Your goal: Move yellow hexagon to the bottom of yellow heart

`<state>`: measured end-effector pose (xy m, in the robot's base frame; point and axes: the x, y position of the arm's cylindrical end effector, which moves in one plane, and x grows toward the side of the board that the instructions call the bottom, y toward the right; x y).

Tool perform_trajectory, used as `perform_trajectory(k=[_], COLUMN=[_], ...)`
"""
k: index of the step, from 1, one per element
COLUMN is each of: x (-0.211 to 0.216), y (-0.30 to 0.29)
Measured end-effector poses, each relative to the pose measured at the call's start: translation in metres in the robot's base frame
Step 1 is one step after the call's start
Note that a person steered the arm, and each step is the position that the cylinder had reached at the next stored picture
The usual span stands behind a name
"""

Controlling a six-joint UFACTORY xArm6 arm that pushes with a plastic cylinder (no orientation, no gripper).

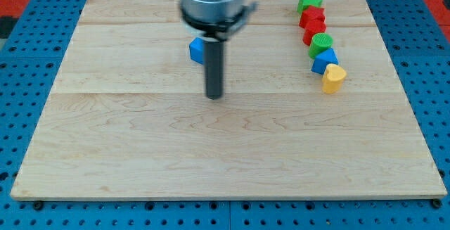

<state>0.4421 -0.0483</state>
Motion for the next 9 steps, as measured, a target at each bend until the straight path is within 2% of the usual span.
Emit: perform_trajectory(k=[1,3,4,6,9], x=[-0.04,-0.137,-0.155,-0.143,-0.057], y=[-0.057,-0.066,-0.045,0.024,0.103])
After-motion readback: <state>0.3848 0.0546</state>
